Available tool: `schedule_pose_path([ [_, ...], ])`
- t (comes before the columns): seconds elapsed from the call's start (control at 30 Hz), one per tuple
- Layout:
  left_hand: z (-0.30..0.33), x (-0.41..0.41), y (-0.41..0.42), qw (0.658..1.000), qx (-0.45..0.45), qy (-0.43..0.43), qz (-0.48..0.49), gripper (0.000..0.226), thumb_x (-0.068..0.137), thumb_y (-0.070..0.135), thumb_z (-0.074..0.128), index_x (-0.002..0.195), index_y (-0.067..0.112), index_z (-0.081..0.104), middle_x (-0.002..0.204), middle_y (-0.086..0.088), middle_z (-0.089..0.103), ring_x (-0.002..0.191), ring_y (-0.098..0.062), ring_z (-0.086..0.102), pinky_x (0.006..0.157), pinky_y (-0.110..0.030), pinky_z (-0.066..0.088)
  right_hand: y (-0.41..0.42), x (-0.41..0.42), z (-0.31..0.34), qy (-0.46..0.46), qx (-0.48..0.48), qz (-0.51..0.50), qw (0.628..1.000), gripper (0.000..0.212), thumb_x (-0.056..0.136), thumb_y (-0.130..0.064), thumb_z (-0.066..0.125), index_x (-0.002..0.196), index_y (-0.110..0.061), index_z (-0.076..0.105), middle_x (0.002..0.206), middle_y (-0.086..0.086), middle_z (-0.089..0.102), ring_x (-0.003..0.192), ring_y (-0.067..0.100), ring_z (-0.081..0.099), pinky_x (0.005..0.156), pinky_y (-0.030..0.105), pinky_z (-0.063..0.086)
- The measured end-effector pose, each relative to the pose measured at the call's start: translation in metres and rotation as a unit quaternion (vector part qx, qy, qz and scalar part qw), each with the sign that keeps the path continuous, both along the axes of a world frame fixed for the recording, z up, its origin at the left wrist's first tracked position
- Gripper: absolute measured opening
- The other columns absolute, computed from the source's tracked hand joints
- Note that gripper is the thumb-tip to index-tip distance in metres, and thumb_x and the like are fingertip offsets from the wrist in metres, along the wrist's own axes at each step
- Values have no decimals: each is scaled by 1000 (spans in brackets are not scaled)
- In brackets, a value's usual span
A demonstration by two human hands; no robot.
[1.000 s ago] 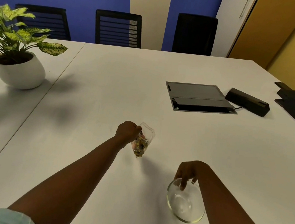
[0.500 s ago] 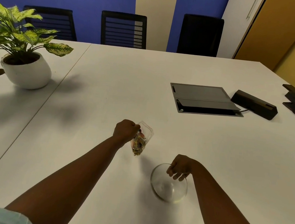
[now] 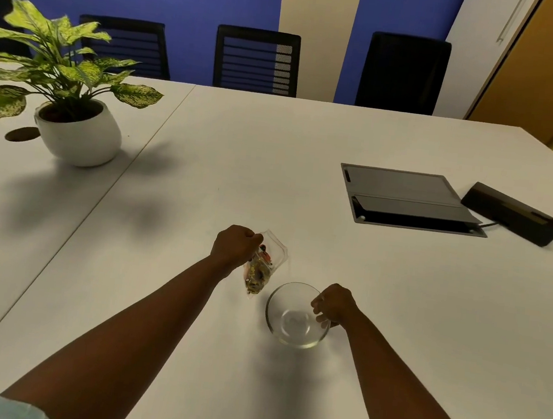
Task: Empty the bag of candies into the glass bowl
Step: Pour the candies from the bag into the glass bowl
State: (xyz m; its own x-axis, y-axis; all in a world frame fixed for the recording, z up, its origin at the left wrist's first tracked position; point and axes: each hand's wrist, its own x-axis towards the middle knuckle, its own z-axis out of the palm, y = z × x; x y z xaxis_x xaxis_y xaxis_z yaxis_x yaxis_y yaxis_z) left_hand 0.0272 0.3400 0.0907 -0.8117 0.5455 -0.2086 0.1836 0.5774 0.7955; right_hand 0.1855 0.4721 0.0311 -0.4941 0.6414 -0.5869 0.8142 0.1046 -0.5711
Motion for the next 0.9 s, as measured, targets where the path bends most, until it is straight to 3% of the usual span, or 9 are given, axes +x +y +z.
schedule_pose_path([
  [0.1,-1,-4,3,1000,12,-15,4,41,83,18,50,43,15,44,50,-1,52,60,-20,53,63,-28,41,1,-7,-3,3,-2,-9,1000,22,82,9,57,102,11,67,61,6,58,46,14,56,43,23,49],
  [0.3,0,-8,13,998,40,-47,8,39,82,16,51,43,15,45,44,2,54,67,-24,54,67,-32,43,3,-15,-12,5,-26,-25,999,11,79,8,62,84,0,68,75,14,64,52,20,59,63,36,56],
  [0.4,3,-8,17,997,55,-46,-7,33,82,16,51,50,14,49,57,-5,53,70,-25,54,71,-33,46,2,-18,-10,-4,-44,-8,999,12,85,-12,64,90,-1,67,79,10,63,68,23,64,74,41,58],
  [0.47,6,-7,20,995,78,-53,-12,33,82,13,50,50,14,45,60,-9,50,68,-26,53,71,-34,50,4,-23,-4,-14,55,26,998,31,91,-32,56,89,-2,66,88,16,64,88,32,66,82,37,54],
  [0.53,10,-5,24,991,111,-71,-12,35,82,10,48,48,14,40,62,-8,47,66,-24,53,61,-27,53,6,-28,3,101,90,-55,989,37,93,-36,51,80,-4,67,87,16,64,86,30,62,89,42,54],
  [0.63,18,-2,29,975,173,-135,-21,38,85,6,43,48,16,37,52,0,47,61,-18,64,55,-22,54,10,-34,16,294,-138,-179,929,44,93,-42,49,108,-4,64,92,7,62,90,22,57,78,35,52],
  [0.77,22,3,34,949,228,-210,-59,38,89,4,37,52,16,37,29,8,47,57,-7,73,52,-20,58,8,-31,22,332,-396,-145,844,62,88,-62,36,111,-11,62,102,14,67,91,29,65,83,43,53],
  [0.83,19,7,35,946,229,-217,-74,40,90,5,38,52,15,39,31,9,48,58,-6,73,50,-19,57,9,-29,20,346,-443,-134,816,64,86,-65,37,109,-12,65,101,15,72,90,30,69,77,43,57],
  [0.9,14,8,33,950,213,-213,-80,40,92,8,41,53,15,41,39,10,52,57,-4,71,55,-22,57,10,-27,20,344,-425,-141,825,51,87,-59,42,100,-17,69,92,9,74,83,23,69,69,35,57],
])
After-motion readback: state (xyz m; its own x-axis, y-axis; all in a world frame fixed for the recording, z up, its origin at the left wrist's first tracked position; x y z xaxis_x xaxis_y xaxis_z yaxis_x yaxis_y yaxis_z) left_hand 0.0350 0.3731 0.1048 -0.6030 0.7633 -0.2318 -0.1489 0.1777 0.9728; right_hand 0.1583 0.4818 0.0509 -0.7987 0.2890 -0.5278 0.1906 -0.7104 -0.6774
